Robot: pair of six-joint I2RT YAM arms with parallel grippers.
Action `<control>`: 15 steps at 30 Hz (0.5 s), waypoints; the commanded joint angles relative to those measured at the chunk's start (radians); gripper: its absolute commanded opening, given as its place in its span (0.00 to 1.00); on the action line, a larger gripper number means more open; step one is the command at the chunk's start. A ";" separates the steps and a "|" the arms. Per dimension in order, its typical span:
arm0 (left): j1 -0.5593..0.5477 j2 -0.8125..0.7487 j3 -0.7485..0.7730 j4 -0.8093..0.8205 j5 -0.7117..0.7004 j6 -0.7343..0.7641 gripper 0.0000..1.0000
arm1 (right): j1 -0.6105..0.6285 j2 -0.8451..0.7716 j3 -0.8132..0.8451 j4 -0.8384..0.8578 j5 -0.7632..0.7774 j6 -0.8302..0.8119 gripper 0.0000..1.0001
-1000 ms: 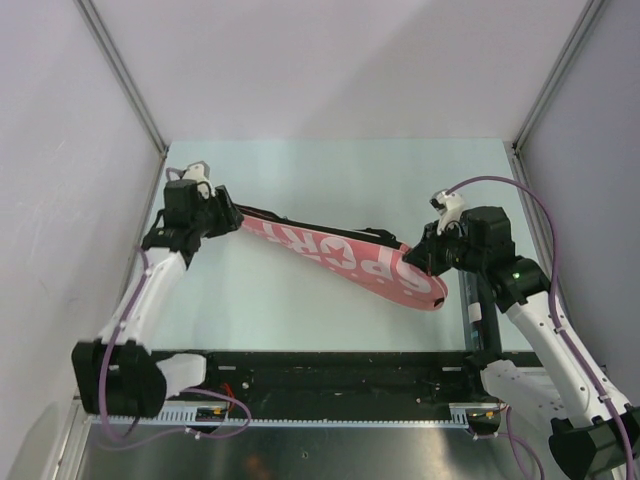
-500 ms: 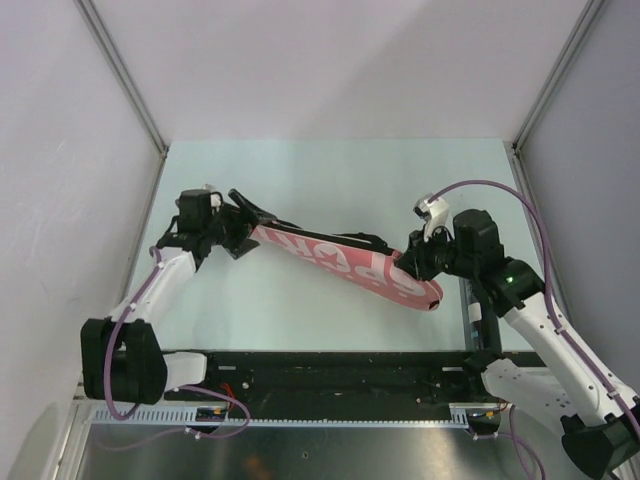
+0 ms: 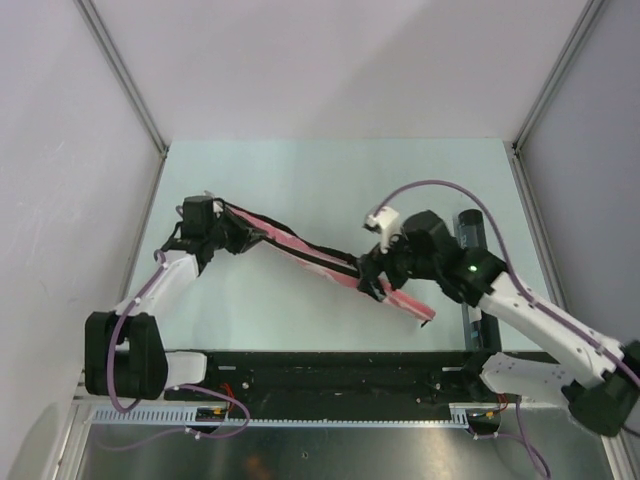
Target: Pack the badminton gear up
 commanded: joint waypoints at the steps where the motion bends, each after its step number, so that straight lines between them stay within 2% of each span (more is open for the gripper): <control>1: -0.003 -0.114 -0.051 0.052 -0.016 0.030 0.15 | 0.165 0.161 0.164 0.107 0.203 -0.006 0.86; 5: -0.003 -0.188 -0.105 0.063 -0.019 0.022 0.11 | 0.289 0.368 0.295 0.156 0.384 -0.040 0.88; 8: -0.003 -0.236 -0.155 0.071 -0.020 0.002 0.03 | 0.339 0.465 0.325 0.225 0.441 -0.044 0.86; 10: -0.003 -0.260 -0.183 0.080 -0.019 -0.004 0.00 | 0.349 0.493 0.326 0.283 0.434 -0.035 0.84; 11: -0.003 -0.266 -0.191 0.083 -0.017 -0.005 0.00 | 0.365 0.510 0.326 0.302 0.419 -0.031 0.79; 15: -0.001 -0.297 -0.218 0.091 -0.011 -0.019 0.00 | 0.382 0.583 0.326 0.389 0.285 -0.008 0.73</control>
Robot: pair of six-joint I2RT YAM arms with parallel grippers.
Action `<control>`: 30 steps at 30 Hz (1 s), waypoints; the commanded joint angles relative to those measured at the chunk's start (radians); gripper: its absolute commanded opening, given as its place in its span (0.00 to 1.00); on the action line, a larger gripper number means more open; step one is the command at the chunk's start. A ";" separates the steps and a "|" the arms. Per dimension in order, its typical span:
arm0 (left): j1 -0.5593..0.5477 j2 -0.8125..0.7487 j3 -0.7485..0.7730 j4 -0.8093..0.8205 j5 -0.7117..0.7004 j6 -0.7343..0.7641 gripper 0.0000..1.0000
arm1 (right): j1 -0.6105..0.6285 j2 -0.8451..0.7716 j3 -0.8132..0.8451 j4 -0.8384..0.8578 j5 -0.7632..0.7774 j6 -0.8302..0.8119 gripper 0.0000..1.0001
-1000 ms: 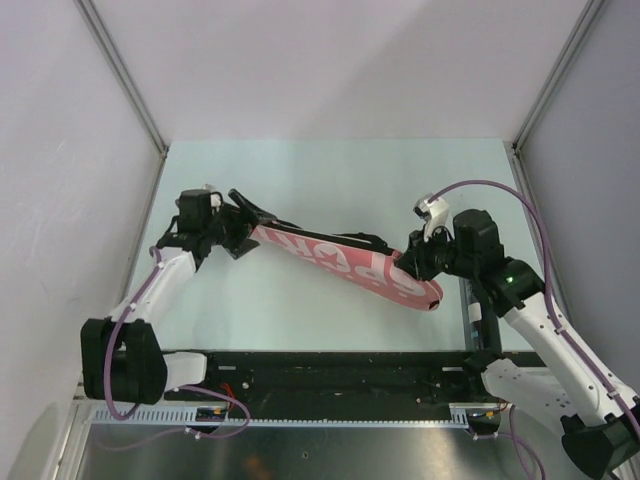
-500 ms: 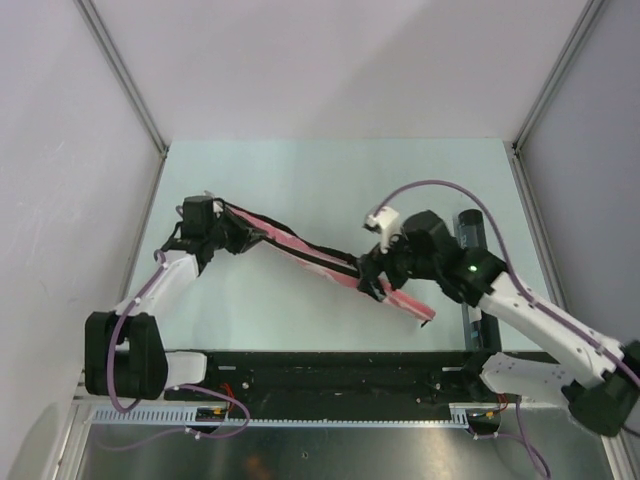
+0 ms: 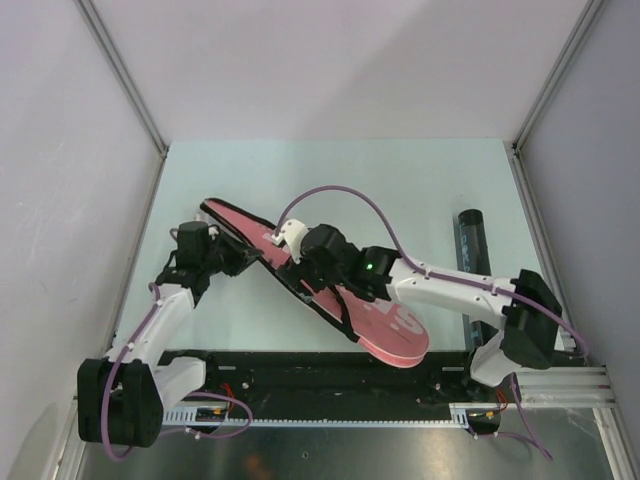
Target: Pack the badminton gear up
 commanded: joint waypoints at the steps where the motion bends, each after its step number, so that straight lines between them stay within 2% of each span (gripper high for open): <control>1: -0.003 -0.058 -0.011 0.080 0.017 -0.015 0.00 | 0.017 0.059 0.036 0.152 -0.088 0.022 0.73; 4: -0.002 -0.067 -0.011 0.090 0.030 0.005 0.00 | 0.005 0.099 0.036 0.215 -0.169 0.122 0.75; 6: -0.003 -0.079 -0.011 0.103 0.049 0.039 0.00 | -0.070 0.099 0.036 0.249 -0.232 0.223 0.68; 7: -0.003 -0.088 -0.015 0.110 0.052 0.048 0.00 | -0.111 0.100 0.036 0.261 -0.285 0.378 0.62; 8: -0.003 -0.102 -0.024 0.130 0.058 0.056 0.00 | -0.145 0.105 0.036 0.270 -0.389 0.456 0.58; 9: -0.002 -0.131 -0.053 0.155 0.067 0.061 0.00 | -0.200 0.113 0.036 0.284 -0.440 0.543 0.58; 10: -0.002 -0.148 -0.072 0.228 0.088 0.065 0.00 | -0.213 0.136 0.034 0.295 -0.486 0.635 0.59; 11: -0.003 -0.175 -0.095 0.277 0.104 0.058 0.00 | -0.216 0.146 0.036 0.310 -0.567 0.653 0.61; 12: -0.003 -0.183 -0.140 0.369 0.119 0.032 0.00 | -0.211 0.151 0.036 0.326 -0.586 0.650 0.62; 15: -0.005 -0.186 -0.187 0.472 0.159 0.010 0.00 | -0.173 0.156 0.034 0.291 -0.505 0.590 0.66; 18: -0.003 -0.173 -0.182 0.482 0.188 0.056 0.00 | -0.201 0.169 0.030 0.293 -0.511 0.718 0.66; 24: -0.005 -0.213 -0.192 0.505 0.150 0.084 0.00 | -0.219 0.232 0.016 0.358 -0.546 1.016 0.57; 30: -0.006 -0.211 -0.196 0.520 0.158 0.068 0.00 | -0.234 0.265 -0.007 0.421 -0.487 1.081 0.44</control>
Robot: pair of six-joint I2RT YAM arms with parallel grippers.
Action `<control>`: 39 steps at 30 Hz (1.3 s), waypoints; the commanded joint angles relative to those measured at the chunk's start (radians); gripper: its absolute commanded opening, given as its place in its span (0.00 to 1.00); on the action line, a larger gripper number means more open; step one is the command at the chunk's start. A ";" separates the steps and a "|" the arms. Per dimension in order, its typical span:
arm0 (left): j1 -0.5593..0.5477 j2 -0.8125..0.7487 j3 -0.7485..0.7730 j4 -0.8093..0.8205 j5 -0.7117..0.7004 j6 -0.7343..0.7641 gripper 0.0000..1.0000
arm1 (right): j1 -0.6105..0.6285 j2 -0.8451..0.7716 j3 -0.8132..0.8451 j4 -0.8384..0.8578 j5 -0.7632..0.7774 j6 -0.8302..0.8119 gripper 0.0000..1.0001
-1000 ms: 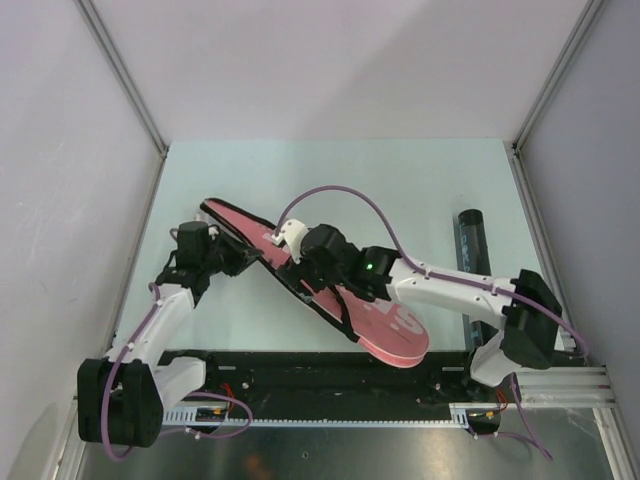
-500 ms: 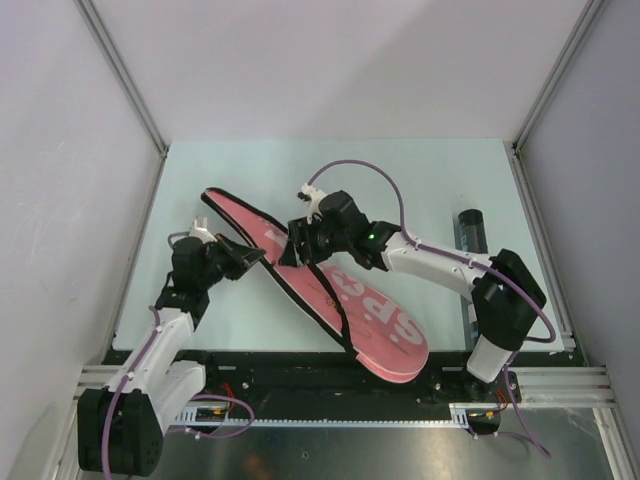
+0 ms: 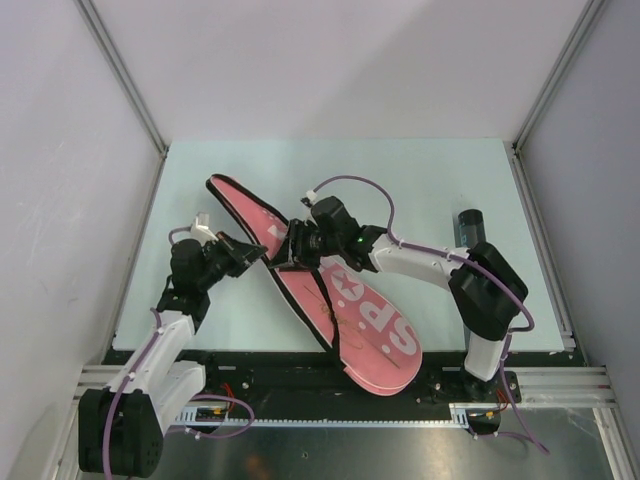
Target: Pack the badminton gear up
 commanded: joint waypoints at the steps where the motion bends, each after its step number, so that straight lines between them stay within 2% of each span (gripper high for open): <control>1: -0.006 -0.037 0.008 0.154 0.029 0.008 0.00 | -0.009 0.025 -0.008 0.085 0.041 0.111 0.43; 3: -0.006 -0.042 0.008 0.156 0.032 0.001 0.00 | -0.015 0.034 -0.011 0.111 0.024 0.135 0.36; 10: -0.008 -0.046 0.010 0.159 0.038 -0.006 0.00 | -0.026 0.028 -0.068 0.215 0.001 0.244 0.35; 13: -0.011 -0.052 0.004 0.160 0.032 -0.022 0.00 | -0.025 0.030 -0.080 0.219 0.021 0.277 0.32; 16: -0.018 -0.059 0.002 0.160 0.028 -0.026 0.00 | -0.018 0.036 -0.080 0.203 0.042 0.292 0.25; 24: -0.046 -0.071 -0.001 0.159 0.014 -0.032 0.00 | -0.008 0.037 -0.077 0.177 0.095 0.266 0.28; 30: -0.067 -0.071 -0.002 0.160 -0.015 -0.037 0.00 | 0.017 0.037 -0.037 0.105 0.163 0.212 0.21; 37: -0.081 -0.074 -0.002 0.159 -0.049 -0.061 0.00 | 0.049 0.036 0.020 -0.022 0.277 0.120 0.20; 38: -0.083 -0.074 -0.001 0.160 -0.052 -0.063 0.00 | 0.049 0.040 0.023 -0.021 0.279 0.113 0.20; 39: -0.084 -0.074 -0.001 0.160 -0.054 -0.064 0.00 | 0.049 0.042 0.023 -0.018 0.276 0.108 0.11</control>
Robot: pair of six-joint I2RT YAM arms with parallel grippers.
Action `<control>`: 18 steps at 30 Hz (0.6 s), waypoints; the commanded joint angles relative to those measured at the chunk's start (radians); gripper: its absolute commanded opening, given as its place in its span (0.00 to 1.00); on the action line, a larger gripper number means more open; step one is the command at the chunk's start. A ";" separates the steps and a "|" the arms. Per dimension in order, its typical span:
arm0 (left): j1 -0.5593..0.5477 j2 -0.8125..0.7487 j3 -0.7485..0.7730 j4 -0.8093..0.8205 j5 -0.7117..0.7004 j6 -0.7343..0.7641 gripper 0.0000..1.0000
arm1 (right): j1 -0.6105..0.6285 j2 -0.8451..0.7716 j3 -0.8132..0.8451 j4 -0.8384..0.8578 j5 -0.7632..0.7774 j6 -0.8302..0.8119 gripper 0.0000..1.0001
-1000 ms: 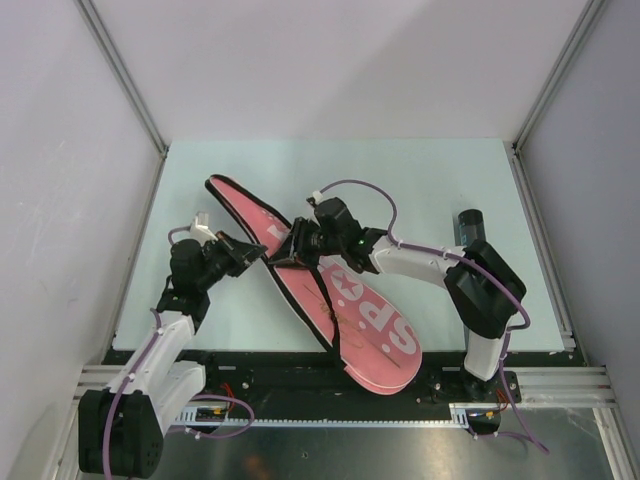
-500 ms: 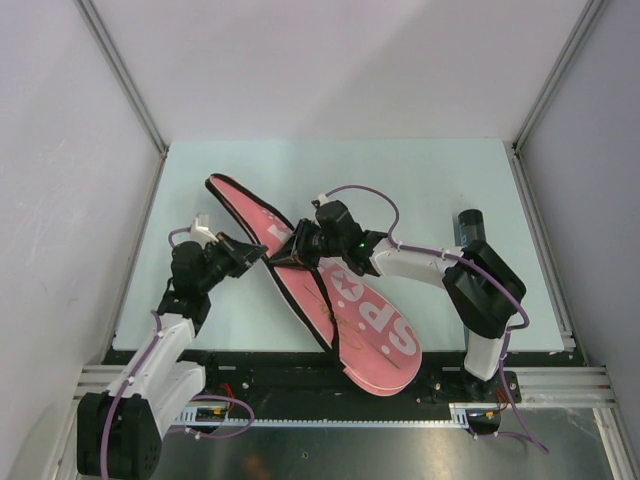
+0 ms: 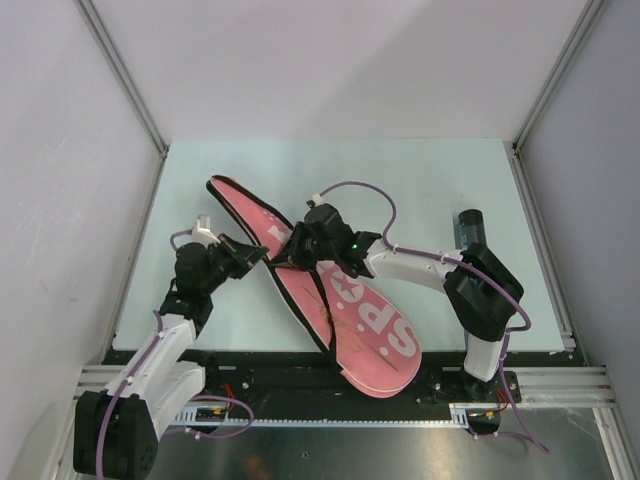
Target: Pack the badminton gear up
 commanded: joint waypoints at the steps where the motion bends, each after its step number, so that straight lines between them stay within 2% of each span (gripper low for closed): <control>1: -0.028 -0.050 0.025 0.142 0.044 -0.048 0.00 | 0.014 0.019 0.043 -0.041 0.083 -0.070 0.06; 2: -0.029 -0.048 0.027 0.142 0.041 -0.048 0.00 | 0.012 0.022 0.048 -0.037 0.080 -0.074 0.01; 7: -0.028 -0.033 0.054 0.138 0.047 -0.002 0.02 | 0.014 0.013 0.059 0.058 0.049 -0.124 0.00; 8: -0.028 -0.027 0.062 0.132 0.059 0.009 0.07 | 0.011 0.008 0.059 0.069 0.043 -0.127 0.00; 9: -0.028 -0.022 0.070 0.124 0.059 0.020 0.23 | 0.009 0.004 0.059 0.078 0.035 -0.126 0.00; 11: -0.028 -0.024 0.088 0.103 0.067 0.055 0.37 | -0.002 0.002 0.059 0.126 0.006 -0.118 0.00; 12: -0.026 -0.031 0.094 0.092 0.076 0.070 0.53 | -0.005 0.002 0.059 0.135 0.003 -0.109 0.00; 15: -0.020 -0.068 0.116 0.021 0.081 0.133 0.72 | -0.023 0.010 0.056 0.213 -0.035 -0.074 0.00; 18: -0.017 -0.129 0.134 -0.094 0.070 0.178 0.77 | -0.043 0.022 0.056 0.282 -0.055 -0.031 0.00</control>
